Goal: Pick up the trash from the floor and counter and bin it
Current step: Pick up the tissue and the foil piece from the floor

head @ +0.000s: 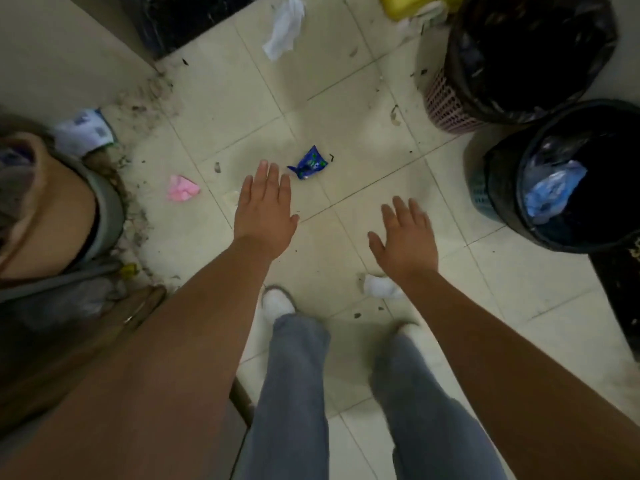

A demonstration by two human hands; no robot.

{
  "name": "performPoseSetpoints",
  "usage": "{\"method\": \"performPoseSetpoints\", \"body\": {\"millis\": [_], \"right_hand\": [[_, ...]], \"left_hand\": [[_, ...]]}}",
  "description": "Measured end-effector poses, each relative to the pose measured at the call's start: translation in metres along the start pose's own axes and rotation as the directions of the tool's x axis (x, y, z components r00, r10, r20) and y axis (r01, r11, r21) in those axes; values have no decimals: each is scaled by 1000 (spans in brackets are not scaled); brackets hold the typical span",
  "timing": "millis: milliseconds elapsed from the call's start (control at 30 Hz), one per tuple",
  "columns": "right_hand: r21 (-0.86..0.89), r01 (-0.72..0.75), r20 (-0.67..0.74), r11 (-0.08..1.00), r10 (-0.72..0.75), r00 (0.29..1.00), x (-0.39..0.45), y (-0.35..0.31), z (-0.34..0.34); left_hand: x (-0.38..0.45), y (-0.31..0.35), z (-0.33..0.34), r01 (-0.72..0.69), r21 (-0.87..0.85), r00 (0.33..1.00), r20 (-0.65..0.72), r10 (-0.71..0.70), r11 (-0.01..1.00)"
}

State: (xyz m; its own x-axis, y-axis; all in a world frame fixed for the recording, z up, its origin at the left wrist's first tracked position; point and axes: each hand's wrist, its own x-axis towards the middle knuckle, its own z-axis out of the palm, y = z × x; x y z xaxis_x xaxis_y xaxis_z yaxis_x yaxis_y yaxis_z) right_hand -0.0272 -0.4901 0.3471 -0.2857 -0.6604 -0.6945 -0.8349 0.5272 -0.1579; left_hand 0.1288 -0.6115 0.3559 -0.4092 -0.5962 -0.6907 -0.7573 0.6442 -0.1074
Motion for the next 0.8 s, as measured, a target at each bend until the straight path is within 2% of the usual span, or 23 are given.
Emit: {"method": "performPoseSetpoints", "body": {"millis": [67,233,367,500,567,667,800], "right_hand": [[7,-91,87,996,90,992,21,-6,55],[-16,-153,177,988,154,972,29,10,104],[-108,-195,250,975,216,944,69,47,198],[-136,-284,215,949,308,927,95,82,285],[-156,-375,193,914,400,896,105,97,313],[-146,-471,126,870,488,864,118,119,332],[-82,-452,17,888,455,890,120,138,329]], "left_hand": [[34,2,44,-52,-37,998,39,54,998],[47,20,73,-122,-79,992,-6,122,989],[89,58,164,-220,-80,972,65,225,972],[126,91,242,-253,-102,954,139,265,962],[134,103,273,-272,-127,941,172,291,954],[141,118,301,-315,-153,917,204,342,937],[139,137,312,-329,-201,907,204,368,923]]}}
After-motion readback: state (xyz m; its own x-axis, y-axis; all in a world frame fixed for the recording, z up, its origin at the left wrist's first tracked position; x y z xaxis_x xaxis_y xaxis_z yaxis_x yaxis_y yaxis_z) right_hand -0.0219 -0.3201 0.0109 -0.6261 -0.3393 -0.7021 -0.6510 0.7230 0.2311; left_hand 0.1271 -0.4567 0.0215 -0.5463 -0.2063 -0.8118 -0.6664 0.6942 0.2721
